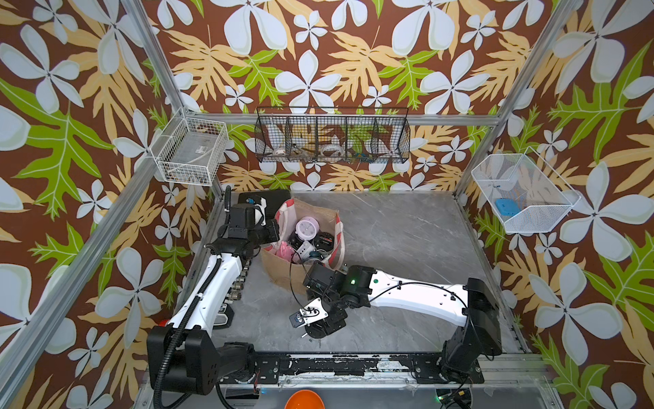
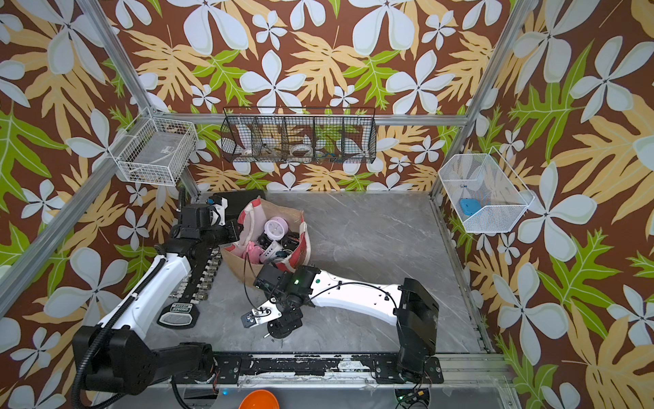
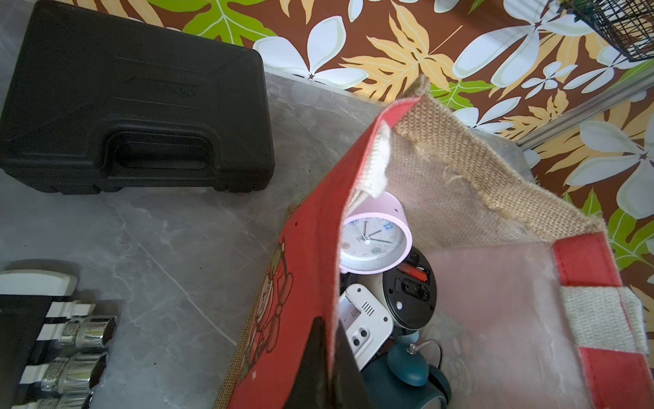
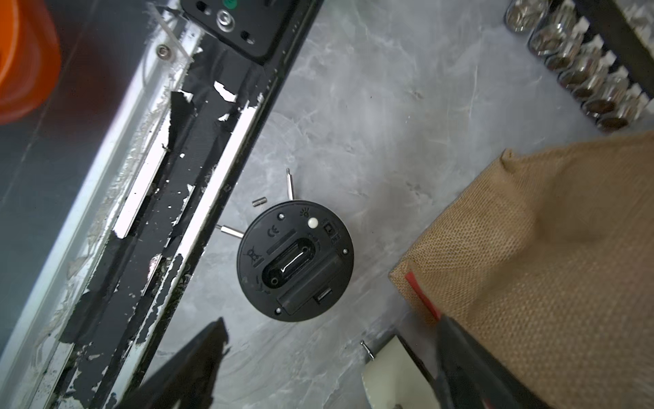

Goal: Put the alarm clock into the canvas bag
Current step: Pick up the alarm from the center of the board.

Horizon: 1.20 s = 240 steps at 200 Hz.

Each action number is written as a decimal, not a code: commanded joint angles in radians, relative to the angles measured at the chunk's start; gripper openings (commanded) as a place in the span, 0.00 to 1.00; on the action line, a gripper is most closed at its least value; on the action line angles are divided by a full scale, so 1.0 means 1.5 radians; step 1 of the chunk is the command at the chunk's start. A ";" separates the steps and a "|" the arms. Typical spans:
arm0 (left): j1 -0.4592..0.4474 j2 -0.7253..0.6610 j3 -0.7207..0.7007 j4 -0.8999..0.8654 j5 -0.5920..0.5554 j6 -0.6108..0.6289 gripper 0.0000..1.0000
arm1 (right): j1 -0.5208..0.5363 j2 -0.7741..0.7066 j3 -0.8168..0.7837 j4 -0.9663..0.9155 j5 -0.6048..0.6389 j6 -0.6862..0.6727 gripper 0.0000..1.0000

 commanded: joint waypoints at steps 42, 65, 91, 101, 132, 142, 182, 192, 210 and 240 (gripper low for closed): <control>0.001 -0.005 0.002 0.019 0.008 0.003 0.00 | -0.004 0.076 0.000 -0.001 -0.019 -0.001 1.00; 0.001 -0.005 0.002 0.019 0.008 0.003 0.00 | -0.004 0.098 0.010 -0.016 -0.026 -0.001 1.00; 0.001 -0.004 0.003 0.019 0.009 0.003 0.00 | -0.003 0.114 0.016 -0.028 -0.036 0.001 1.00; 0.000 -0.005 0.002 0.019 0.009 0.003 0.00 | -0.002 0.119 0.017 -0.030 -0.035 0.001 1.00; 0.001 -0.005 0.003 0.019 0.009 0.003 0.00 | -0.003 0.133 0.021 -0.040 -0.032 -0.001 0.99; 0.001 -0.004 0.003 0.019 0.009 0.003 0.00 | -0.001 0.139 0.025 -0.044 -0.027 0.001 1.00; 0.001 -0.004 0.002 0.020 0.008 0.003 0.00 | 0.000 0.150 0.027 -0.036 -0.007 0.007 1.00; 0.001 -0.004 0.001 0.019 0.008 0.004 0.00 | -0.001 0.153 0.029 -0.037 -0.006 0.007 0.99; 0.001 -0.003 0.002 0.019 0.008 0.003 0.00 | 0.001 0.159 0.031 -0.034 -0.003 0.009 1.00; 0.000 -0.002 0.002 0.019 0.010 0.003 0.00 | 0.000 0.163 0.033 -0.030 -0.007 0.012 1.00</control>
